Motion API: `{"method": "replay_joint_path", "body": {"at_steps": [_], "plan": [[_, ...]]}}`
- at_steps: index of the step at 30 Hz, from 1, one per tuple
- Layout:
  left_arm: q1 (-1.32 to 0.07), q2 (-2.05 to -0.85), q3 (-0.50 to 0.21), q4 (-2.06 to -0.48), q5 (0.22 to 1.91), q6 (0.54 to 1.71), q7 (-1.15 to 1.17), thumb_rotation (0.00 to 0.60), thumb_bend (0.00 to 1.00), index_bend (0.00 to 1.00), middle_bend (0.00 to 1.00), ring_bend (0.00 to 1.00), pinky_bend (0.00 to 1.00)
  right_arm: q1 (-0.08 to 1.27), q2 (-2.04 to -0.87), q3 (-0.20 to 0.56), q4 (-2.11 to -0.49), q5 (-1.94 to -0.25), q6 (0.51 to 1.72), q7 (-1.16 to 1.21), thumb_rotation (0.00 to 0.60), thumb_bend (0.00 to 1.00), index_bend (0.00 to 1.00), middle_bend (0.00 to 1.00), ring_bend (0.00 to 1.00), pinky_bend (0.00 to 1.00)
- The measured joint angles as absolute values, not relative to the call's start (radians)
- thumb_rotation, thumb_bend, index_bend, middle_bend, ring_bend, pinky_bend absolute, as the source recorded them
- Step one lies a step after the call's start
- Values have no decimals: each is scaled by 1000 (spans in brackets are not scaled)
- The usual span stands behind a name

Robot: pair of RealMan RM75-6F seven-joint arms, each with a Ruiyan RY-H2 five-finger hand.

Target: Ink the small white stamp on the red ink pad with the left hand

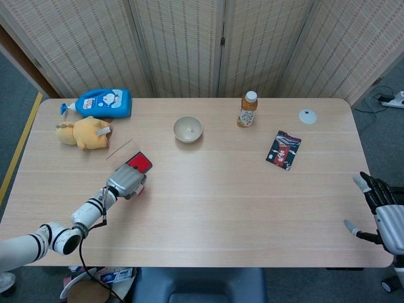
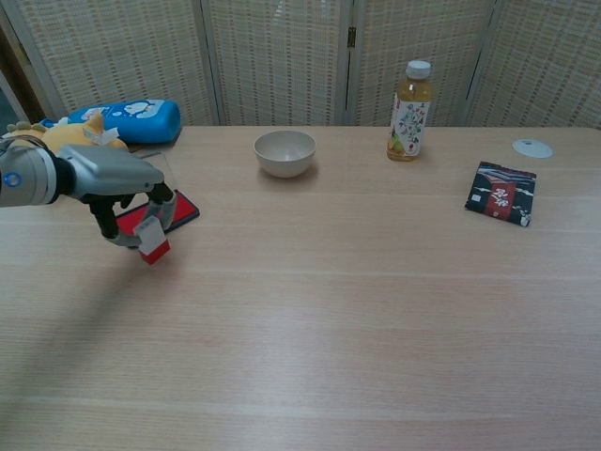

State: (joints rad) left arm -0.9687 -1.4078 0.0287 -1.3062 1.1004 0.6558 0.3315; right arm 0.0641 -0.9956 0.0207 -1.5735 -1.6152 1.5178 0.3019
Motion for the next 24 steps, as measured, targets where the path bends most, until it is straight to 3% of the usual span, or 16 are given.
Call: {"method": "replay_joint_path", "body": {"at_steps": [24], "plan": [[-949,-1443,12,-1221,1174,602,243,600,328,534,454,277,420,66,-1002,18,-1575,-1613,1519,287,600,212,0,0,0,0]]}}
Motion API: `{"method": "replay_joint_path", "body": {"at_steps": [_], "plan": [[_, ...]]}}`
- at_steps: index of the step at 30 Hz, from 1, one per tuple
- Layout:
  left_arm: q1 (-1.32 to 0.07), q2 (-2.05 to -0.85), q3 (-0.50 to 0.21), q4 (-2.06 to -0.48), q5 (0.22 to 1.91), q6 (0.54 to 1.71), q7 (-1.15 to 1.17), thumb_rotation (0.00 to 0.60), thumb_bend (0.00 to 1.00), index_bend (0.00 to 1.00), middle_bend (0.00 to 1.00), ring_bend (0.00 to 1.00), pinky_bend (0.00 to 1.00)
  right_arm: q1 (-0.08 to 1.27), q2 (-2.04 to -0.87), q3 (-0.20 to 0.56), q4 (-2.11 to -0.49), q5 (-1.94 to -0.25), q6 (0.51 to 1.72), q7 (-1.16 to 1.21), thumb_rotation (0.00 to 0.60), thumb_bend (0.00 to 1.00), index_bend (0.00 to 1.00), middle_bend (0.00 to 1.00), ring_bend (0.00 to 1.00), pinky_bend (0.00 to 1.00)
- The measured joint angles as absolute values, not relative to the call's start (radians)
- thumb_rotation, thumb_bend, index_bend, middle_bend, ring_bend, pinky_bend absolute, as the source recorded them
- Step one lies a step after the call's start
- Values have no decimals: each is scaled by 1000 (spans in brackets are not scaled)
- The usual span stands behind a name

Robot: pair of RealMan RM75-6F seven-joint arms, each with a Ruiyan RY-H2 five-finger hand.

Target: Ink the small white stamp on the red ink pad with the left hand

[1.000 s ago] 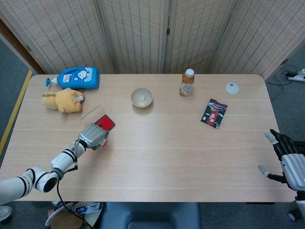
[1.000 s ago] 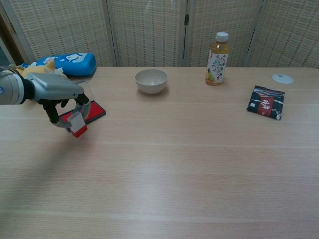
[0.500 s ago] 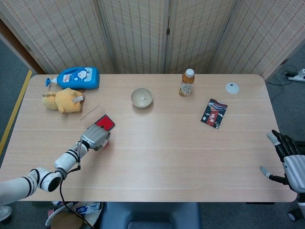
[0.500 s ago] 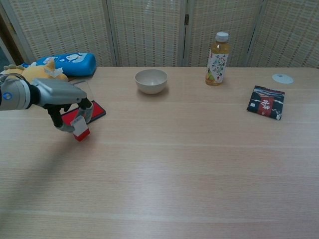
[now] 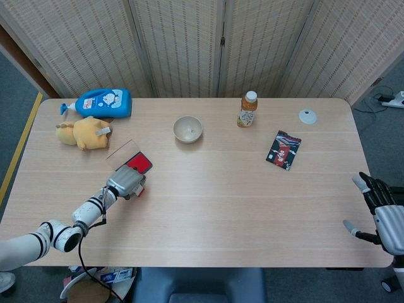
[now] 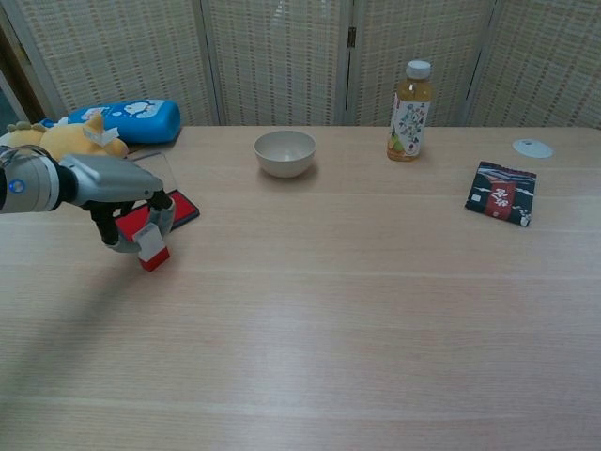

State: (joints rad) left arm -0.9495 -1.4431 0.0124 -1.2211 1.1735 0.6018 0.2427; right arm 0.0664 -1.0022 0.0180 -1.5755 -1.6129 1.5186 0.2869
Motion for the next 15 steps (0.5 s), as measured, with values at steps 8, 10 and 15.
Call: {"method": "replay_joint_path", "body": {"at_steps": [8,10,15], "plan": [[-946,-1455,11,-1191,1191,581,222,600,328,494,422,276,420,68,-1003,20,-1576,-1608,1517,284,600,212,0,0,0,0],[-946,-1454,10,-1190,1188,573,224,600,328,457,387,273,420,67,-1004,20,-1575,-1608,1518,284,600,212,0,0,0,0],[-951,-1443,9,-1204,1162,555,247,600,328,361,298,263,420,67,-1004,19,-1576,-1609,1520,284,600,212,0,0,0,0]]}}
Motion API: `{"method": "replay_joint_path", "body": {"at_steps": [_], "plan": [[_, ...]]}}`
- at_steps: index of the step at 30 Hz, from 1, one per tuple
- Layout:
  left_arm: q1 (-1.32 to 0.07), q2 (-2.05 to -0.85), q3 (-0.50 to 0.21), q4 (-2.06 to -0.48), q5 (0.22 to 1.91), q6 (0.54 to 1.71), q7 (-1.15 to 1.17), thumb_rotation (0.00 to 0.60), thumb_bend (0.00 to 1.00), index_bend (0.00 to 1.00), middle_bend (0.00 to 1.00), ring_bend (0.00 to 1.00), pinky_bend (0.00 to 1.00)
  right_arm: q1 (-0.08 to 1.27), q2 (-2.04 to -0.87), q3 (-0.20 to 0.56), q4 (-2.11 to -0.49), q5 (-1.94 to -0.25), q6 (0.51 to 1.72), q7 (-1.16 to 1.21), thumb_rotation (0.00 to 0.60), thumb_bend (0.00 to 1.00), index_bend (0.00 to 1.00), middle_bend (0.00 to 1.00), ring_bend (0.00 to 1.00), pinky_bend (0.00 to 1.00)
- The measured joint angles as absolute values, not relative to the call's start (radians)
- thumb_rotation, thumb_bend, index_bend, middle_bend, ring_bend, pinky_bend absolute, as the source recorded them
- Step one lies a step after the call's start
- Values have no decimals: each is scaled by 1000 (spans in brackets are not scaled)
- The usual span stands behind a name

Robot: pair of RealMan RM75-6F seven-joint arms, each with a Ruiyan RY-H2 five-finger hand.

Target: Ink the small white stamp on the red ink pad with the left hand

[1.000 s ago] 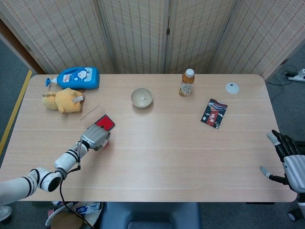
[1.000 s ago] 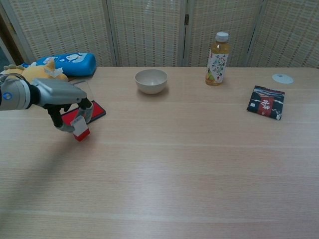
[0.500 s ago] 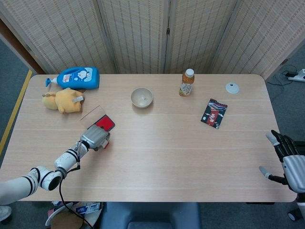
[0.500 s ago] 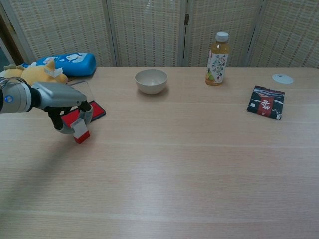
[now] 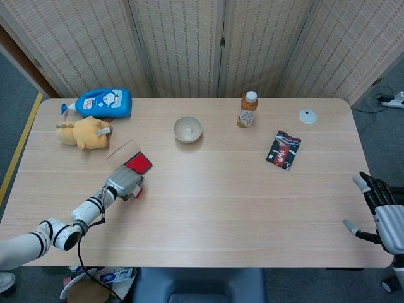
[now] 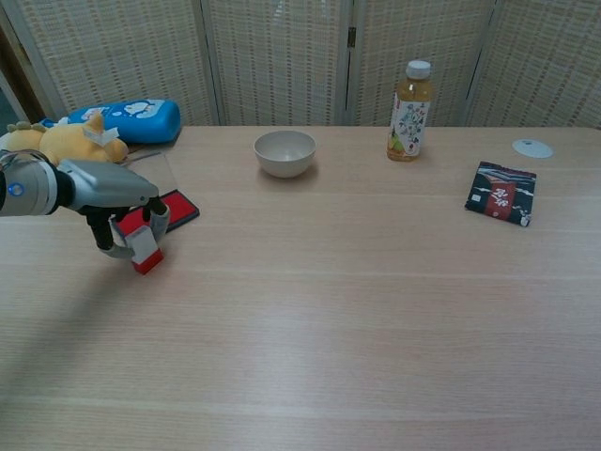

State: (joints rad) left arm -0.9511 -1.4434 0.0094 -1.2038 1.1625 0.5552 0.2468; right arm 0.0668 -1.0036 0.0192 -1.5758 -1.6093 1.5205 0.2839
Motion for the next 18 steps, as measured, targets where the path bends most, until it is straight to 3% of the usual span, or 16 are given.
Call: {"method": "replay_joint_path", "body": {"at_steps": [18], "plan": [[-956,-1401,5,-1293,1091,591,345,600,328,315,270,260,420,61,-1003,15,-1575,-1623,1537,286,600,212,0,0,0,0]]}}
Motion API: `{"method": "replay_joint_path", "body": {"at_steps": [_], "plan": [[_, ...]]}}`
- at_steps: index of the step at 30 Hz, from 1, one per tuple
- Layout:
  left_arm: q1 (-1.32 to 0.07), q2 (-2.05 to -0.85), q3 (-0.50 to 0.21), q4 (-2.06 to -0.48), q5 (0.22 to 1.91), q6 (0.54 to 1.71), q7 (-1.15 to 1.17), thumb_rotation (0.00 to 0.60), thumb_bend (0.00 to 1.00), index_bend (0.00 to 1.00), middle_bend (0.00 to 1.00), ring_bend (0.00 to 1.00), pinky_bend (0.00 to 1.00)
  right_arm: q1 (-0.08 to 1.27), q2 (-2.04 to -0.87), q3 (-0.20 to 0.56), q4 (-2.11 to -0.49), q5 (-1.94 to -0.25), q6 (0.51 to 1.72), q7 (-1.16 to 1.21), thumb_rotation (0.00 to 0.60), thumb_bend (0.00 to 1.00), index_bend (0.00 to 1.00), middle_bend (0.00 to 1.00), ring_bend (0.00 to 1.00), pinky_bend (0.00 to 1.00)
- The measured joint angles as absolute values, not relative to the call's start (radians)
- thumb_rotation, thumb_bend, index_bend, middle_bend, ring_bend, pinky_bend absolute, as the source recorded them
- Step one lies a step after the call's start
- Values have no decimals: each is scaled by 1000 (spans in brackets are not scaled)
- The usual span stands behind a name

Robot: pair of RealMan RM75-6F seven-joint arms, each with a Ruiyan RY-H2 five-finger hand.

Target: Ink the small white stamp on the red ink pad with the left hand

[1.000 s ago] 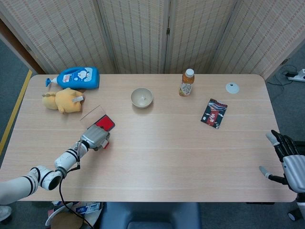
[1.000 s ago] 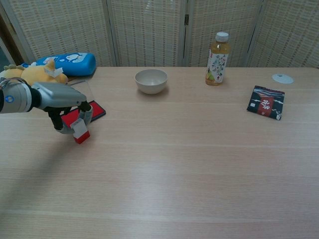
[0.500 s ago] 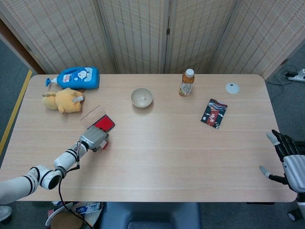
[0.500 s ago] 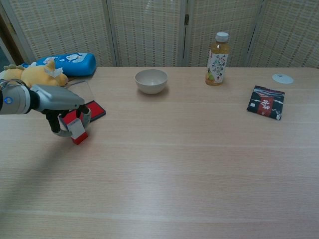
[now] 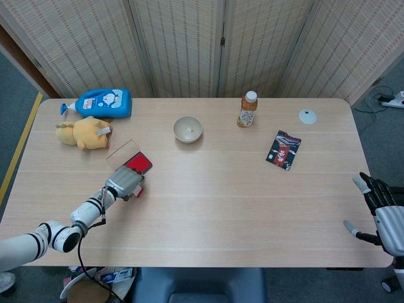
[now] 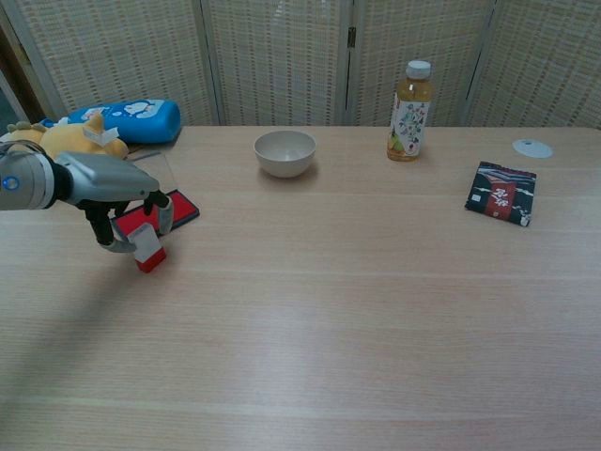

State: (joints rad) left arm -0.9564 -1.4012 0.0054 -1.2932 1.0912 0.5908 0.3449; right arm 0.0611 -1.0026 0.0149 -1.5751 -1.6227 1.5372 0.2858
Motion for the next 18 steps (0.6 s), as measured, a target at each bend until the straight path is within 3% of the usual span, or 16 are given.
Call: {"method": "replay_joint_path", "body": {"at_steps": [11,18], "plan": [[-953,-1306,6,-1464,1028,676,447,600,328,253,218,198,416,56,-1003,10,-1575,-1636,1551,280,600,212,0,0,0,0],[-914,-1179,23,-1709,965,863,576,600,328,158,96,54,216,54,-1008,0,-1577,-1659,1557,263,600,212,0,0,0,0]]}}
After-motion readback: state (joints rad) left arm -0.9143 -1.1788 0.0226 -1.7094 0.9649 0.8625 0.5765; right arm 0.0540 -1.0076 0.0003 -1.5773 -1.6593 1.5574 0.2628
